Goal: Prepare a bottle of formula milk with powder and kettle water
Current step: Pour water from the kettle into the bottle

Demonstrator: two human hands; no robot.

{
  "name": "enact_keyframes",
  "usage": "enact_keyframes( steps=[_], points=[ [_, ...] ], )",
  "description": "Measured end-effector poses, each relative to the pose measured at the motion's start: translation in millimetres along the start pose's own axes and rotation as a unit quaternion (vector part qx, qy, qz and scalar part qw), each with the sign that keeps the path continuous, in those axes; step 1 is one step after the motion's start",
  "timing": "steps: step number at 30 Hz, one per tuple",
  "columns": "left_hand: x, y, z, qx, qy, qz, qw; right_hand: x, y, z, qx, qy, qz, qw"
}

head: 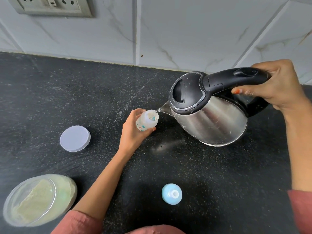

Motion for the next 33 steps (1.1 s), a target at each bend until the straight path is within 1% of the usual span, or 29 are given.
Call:
enact_keyframes(
  steps=[11,33],
  points=[
    [1.7,-0.1,-0.4,0.005,0.0,-0.004,1.0,7.4,-4.6,2.3,0.023,0.004,-0.012,1.0],
    [1.0,-0.5,0.0,0.001,0.005,-0.003,1.0,4.3,-2.6,2.9,0.011,0.004,-0.001,1.0]
  ],
)
Point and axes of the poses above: each hand's wrist, its own z-axis towards the middle knuckle, its own y-axis out of the palm, x = y × z, the point moved 3 cm from there along z, towards the middle knuckle, and after that the axes turned 13 degrees about x, right-handed, at the moved point
